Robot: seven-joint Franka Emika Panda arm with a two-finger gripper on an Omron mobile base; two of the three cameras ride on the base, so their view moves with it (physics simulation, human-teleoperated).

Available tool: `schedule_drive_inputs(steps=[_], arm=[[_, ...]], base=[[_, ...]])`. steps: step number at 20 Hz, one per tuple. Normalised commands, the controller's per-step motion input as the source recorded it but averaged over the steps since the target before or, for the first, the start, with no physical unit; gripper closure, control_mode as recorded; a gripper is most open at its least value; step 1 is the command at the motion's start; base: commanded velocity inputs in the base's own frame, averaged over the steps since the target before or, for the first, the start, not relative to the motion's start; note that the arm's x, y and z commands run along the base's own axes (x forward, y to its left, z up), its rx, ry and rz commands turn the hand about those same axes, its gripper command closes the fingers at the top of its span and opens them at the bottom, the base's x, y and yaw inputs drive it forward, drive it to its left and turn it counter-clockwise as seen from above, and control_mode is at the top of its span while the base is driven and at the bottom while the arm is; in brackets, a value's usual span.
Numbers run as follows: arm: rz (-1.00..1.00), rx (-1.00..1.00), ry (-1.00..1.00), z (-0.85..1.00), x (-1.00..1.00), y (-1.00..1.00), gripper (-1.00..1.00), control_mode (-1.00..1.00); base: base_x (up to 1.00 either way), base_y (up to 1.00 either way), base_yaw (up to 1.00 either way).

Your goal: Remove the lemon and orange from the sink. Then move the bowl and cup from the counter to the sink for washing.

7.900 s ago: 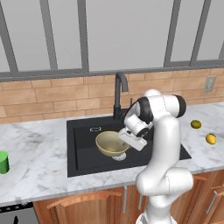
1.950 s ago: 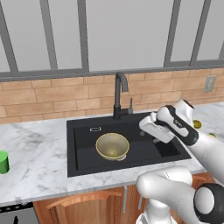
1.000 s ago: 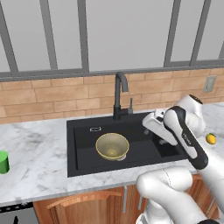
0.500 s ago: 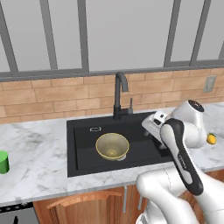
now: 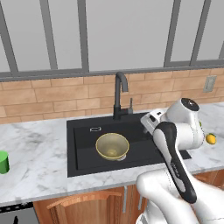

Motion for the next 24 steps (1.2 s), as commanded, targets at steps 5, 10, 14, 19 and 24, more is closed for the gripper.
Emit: schedule_drive_inputs(steps=[5, 10, 14, 19, 24], arm=[[-0.2, 0.0, 0.08, 0.15, -0.15, 0.21, -1.0, -1.0], [-0.19, 0.0, 0.05, 0.06, -0.13, 0.27, -1.0, -1.0], [-0.15, 0.0, 0.07, 0.0, -0.05, 0.28, -1.0, -1.0], [-0.14, 0.0, 0.12, 0.0, -0.02, 0.28, -1.0, -1.0], [-0.14, 0.01, 0.09, 0.0, 0.0, 0.28, -1.0, -1.0]], base=[[0.0, 0.0, 0.0], [0.0, 0.0, 0.0], [0.0, 0.0, 0.0], [0.0, 0.0, 0.0], [0.0, 0.0, 0.0]])
